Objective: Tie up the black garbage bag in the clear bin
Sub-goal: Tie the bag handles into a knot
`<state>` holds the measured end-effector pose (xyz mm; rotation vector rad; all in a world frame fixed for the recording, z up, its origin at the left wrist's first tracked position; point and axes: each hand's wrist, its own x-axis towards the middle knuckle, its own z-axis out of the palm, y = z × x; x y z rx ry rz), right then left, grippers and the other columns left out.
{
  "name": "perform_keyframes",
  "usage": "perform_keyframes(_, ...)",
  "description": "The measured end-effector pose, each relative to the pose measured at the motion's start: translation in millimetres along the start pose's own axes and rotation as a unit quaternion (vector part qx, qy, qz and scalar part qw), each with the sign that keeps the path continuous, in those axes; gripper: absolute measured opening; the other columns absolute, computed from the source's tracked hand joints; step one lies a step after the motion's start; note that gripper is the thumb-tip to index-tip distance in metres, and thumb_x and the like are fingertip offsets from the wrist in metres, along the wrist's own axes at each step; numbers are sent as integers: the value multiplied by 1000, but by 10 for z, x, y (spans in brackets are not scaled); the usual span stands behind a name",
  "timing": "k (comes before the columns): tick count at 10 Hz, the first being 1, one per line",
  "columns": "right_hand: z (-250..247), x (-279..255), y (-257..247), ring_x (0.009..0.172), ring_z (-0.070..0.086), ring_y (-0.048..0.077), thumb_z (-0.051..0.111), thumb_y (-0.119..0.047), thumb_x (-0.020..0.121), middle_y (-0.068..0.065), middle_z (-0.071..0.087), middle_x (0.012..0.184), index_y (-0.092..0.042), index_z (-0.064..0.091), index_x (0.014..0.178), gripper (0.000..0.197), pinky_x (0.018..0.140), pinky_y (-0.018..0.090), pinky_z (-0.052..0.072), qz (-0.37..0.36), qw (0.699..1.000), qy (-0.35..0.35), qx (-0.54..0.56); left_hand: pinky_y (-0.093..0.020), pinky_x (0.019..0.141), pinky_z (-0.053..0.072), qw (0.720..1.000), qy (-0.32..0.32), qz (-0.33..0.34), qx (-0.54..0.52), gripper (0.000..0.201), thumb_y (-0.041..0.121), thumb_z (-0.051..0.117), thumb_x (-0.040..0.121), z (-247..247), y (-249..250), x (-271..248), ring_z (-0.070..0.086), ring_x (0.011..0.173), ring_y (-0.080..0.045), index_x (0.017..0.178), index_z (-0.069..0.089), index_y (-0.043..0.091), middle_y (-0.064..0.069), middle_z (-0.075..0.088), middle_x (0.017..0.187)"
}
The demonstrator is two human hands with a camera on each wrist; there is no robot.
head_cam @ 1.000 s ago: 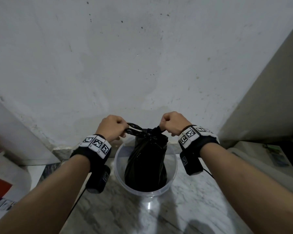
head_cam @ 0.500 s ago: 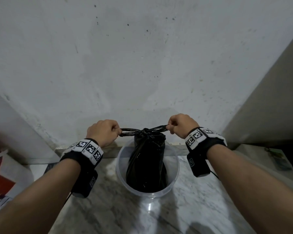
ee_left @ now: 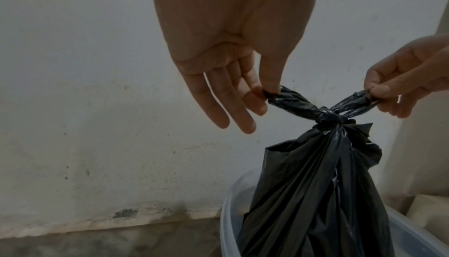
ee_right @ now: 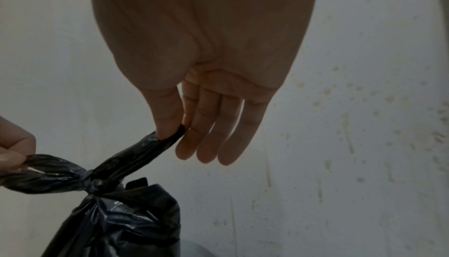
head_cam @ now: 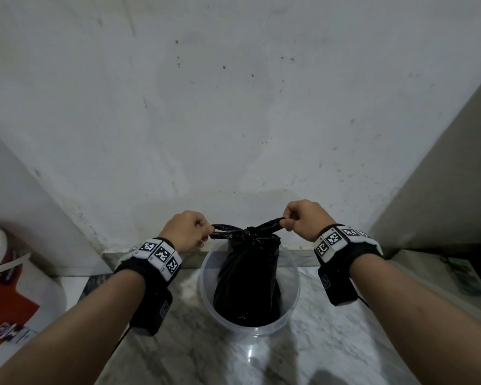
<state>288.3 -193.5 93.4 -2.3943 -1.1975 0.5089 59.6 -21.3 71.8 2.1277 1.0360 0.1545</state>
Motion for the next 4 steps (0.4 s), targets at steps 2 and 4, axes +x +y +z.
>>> perform_keyframes(2, -98, -91, -124, 85, 61, 18, 76, -33, 73, -1, 67, 97, -27, 54, 119, 51, 79, 30, 46, -1, 999, -35, 32, -30, 63, 53, 1000, -5, 0, -4, 32, 53, 60, 82, -6, 49, -64, 73, 62, -18, 89, 64, 23, 1, 73, 83)
perform_keyframes(4, -171, -57, -241, 84, 59, 18, 81, -33, 67, -1, 63, 100, -26, 54, 121, 60, 77, 29, 43, 0, 998, -55, 16, -37, 79, 53, 1000, -11, 10, 13, 30, 46, 58, 86, -39, 28, -25, 71, 77, -22, 102, 63, 21, -3, 72, 90)
